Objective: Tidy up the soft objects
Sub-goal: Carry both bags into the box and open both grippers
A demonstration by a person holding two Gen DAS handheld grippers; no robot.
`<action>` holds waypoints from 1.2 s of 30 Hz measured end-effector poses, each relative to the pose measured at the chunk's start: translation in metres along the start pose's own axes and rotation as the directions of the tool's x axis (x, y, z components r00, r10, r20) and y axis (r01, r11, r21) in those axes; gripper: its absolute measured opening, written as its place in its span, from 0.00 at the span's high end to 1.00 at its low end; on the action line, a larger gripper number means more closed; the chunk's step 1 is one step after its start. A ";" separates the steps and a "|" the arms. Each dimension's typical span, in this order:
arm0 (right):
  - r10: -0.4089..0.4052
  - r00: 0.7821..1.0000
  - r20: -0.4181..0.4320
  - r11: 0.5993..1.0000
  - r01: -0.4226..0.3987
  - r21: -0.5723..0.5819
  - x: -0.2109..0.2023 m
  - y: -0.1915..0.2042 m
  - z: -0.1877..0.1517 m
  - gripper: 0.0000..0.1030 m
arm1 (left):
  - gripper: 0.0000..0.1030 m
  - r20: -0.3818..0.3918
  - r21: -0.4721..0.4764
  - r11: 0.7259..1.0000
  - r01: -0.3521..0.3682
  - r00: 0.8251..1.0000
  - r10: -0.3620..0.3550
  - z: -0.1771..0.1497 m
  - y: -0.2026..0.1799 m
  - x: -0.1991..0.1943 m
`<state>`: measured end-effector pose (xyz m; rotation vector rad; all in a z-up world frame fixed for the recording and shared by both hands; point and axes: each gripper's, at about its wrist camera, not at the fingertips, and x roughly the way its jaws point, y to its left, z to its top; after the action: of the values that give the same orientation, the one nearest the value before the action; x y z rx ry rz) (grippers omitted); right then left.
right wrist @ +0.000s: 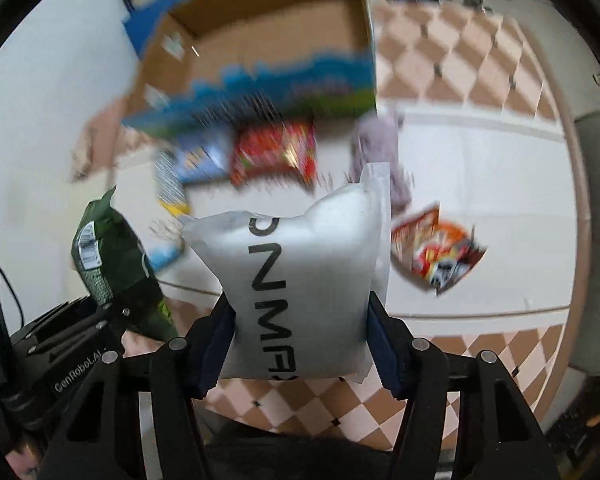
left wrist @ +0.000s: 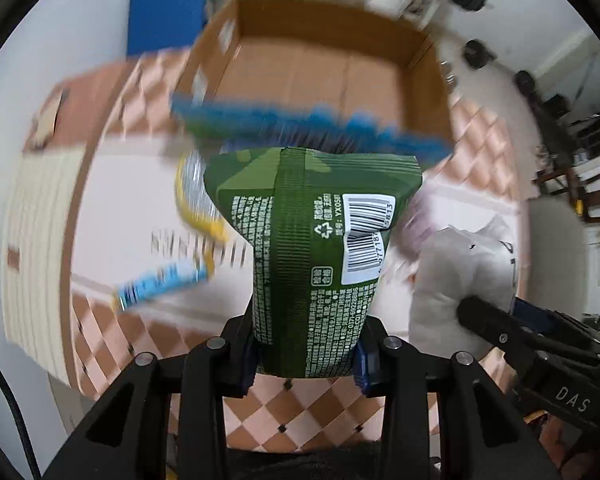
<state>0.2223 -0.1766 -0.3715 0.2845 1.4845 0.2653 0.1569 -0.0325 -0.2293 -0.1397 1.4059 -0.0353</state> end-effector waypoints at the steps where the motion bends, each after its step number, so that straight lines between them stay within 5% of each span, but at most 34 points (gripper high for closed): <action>1: 0.015 1.000 0.021 1.000 -0.015 -0.003 -0.012 0.005 0.009 0.38 | 0.67 0.008 0.014 1.000 0.014 1.000 -0.014 0.021 -0.005 -0.007; 8: 0.034 0.988 0.151 0.999 -0.034 -0.006 -0.081 0.022 0.090 0.38 | 0.67 -0.003 0.079 0.996 0.037 0.999 -0.037 0.149 -0.001 -0.016; 12: 0.004 0.988 0.153 0.999 -0.010 0.038 -0.068 0.031 0.155 0.38 | 0.67 -0.088 0.053 0.993 0.104 0.991 -0.099 0.225 0.018 0.018; 19: -0.051 0.994 0.094 0.995 0.043 0.088 0.004 0.056 0.266 0.38 | 0.67 -0.207 0.091 0.988 0.122 0.973 -0.101 0.312 0.028 0.094; 24: -0.104 0.994 0.039 0.991 0.100 0.088 0.058 0.058 0.317 0.38 | 0.67 -0.296 0.115 0.977 0.181 0.945 -0.140 0.344 0.033 0.147; 33: -0.155 0.988 -0.020 0.986 0.156 0.061 0.108 0.054 0.358 0.37 | 0.66 -0.356 0.112 0.980 0.162 0.928 -0.112 0.361 0.034 0.189; 36: -0.146 0.988 -0.052 0.987 0.149 0.061 0.116 0.052 0.360 0.32 | 0.55 -0.359 0.102 0.983 0.153 0.927 -0.107 0.360 0.035 0.190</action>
<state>0.5898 -0.0968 -0.4386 0.2199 1.5545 0.1057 0.5405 0.0097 -0.3636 -0.1230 1.7461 -0.2728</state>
